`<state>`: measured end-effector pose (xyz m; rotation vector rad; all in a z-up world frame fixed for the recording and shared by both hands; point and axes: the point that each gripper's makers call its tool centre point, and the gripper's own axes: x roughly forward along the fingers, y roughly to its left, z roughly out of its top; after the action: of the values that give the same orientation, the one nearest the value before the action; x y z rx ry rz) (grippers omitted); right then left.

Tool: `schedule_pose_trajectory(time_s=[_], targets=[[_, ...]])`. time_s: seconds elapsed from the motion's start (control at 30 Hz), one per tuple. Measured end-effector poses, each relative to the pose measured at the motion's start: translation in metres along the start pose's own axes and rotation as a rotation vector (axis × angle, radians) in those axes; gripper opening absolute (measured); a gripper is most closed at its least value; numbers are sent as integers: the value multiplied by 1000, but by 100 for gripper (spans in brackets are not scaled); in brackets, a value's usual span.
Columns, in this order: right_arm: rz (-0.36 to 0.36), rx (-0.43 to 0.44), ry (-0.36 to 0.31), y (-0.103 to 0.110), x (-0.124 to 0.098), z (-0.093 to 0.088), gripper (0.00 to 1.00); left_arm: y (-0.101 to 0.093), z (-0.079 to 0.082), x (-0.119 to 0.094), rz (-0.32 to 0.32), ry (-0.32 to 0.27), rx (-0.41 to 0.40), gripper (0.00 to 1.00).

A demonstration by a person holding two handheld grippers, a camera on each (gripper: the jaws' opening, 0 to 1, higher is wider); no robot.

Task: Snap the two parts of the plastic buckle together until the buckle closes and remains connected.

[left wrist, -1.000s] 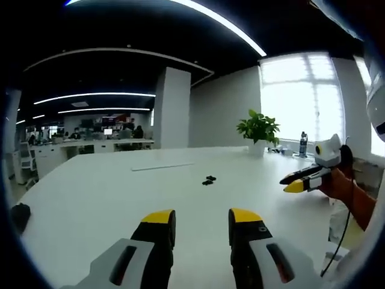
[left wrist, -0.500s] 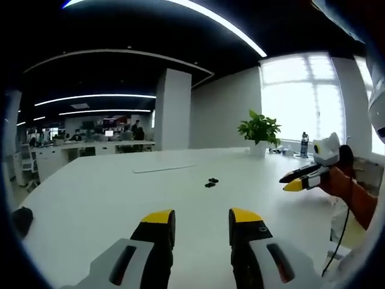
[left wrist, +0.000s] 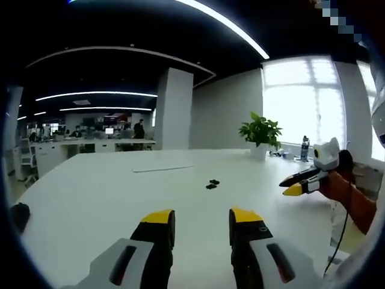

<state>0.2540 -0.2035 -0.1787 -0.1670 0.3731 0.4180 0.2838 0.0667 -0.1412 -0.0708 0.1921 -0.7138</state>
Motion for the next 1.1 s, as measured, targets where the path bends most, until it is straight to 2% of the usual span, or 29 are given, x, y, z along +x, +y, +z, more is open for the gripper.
schedule_pose_trajectory(time_s=[0.37, 0.73, 1.1], targets=[[-5, -4, -5, -11, 10, 9, 30, 3, 5, 12, -42, 13, -47, 35], [10, -19, 9, -20, 32, 18, 30, 1, 11, 29, -66, 31, -25, 35], [11, -59, 17, -30, 47, 32, 30, 7, 16, 41, -50, 26, -9, 35]])
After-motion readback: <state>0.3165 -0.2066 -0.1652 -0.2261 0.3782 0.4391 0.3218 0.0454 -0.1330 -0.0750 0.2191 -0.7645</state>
